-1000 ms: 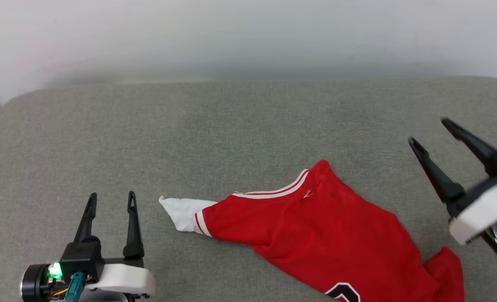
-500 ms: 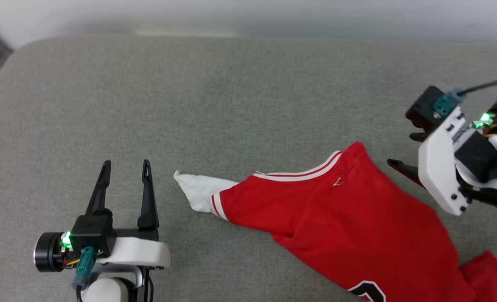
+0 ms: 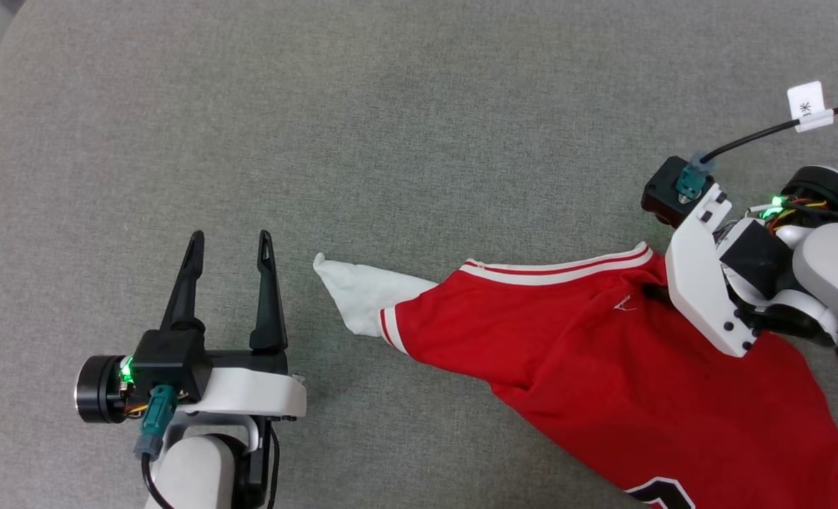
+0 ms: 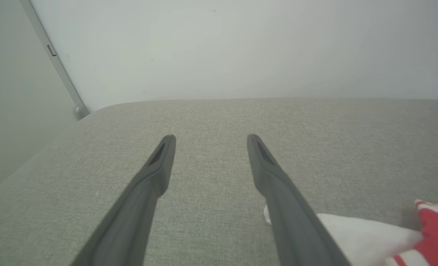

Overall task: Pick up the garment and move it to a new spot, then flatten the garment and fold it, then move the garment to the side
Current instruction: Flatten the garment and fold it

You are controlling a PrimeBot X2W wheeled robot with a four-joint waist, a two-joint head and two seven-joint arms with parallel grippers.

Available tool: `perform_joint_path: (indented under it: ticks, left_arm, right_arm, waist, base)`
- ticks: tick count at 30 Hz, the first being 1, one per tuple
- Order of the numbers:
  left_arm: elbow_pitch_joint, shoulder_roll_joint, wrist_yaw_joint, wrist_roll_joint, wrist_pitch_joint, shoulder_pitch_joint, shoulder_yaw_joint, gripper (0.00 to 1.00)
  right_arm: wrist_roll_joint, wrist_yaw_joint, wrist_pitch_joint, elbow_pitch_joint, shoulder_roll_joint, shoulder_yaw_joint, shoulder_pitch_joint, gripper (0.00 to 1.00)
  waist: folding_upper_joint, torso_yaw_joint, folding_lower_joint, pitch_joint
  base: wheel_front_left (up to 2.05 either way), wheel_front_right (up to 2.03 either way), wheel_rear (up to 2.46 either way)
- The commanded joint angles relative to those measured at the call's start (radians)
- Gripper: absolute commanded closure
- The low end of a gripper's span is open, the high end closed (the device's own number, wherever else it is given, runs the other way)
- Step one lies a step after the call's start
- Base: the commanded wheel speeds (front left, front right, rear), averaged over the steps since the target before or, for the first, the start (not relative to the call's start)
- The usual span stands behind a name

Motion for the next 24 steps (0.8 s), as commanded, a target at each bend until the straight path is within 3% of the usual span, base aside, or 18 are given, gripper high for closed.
perform_joint_path:
  ticks: [1,2,3,10,16,19,24]
  left_arm:
    - [0.002,-0.001,0.006,-0.003,-0.003,-0.012,0.002,0.0]
    - [0.003,-0.001,0.008,-0.004,-0.003,-0.011,0.006,0.0]
    - [0.005,-0.001,0.008,-0.004,-0.003,-0.008,0.01,0.0]
    - [0.015,-0.001,0.002,0.007,-0.003,0.018,0.038,0.0]
    - [0.022,-0.001,-0.004,0.009,-0.003,0.048,0.048,0.0]
    - [0.025,-0.001,-0.006,0.008,-0.003,0.068,0.052,0.0]
    - [0.024,-0.002,-0.001,0.001,-0.003,0.117,0.064,0.0]
  right_arm:
    - [0.0,0.0,-0.012,0.015,0.014,0.041,0.045,0.0]
    - [-0.017,0.0,-0.042,0.012,0.017,0.043,0.036,0.59]
    - [-0.023,0.0,-0.069,0.014,0.019,0.042,0.025,1.0]
    - [0.004,-0.001,-0.296,0.053,0.034,0.027,-0.124,1.0]
    - [0.011,-0.001,-0.421,0.053,0.035,0.031,-0.204,1.0]
    - [-0.016,-0.001,-0.459,0.006,0.002,0.031,-0.183,1.0]
    - [-0.085,0.0,-0.459,-0.158,-0.089,0.032,-0.02,1.0]
  waist:
    - [0.0,0.003,-0.0001,0.005]
    - [0.0,0.0,-0.0001,0.003]
    - [0.0,-0.004,-0.0001,0.0]
    - [0.0,-0.046,-0.0001,-0.068]
    - [0.0,-0.074,-0.0001,-0.133]
    - [0.0,-0.081,-0.0001,-0.164]
    - [0.0,-0.094,-0.0001,-0.216]
  base:
    - [0.0,0.0,0.0]
    - [0.0,0.0,0.0]
    - [0.0,0.0,0.0]
    - [0.0,0.0,0.0]
    - [0.0,0.0,0.0]
    - [0.0,0.0,0.0]
    - [0.0,0.0,0.0]
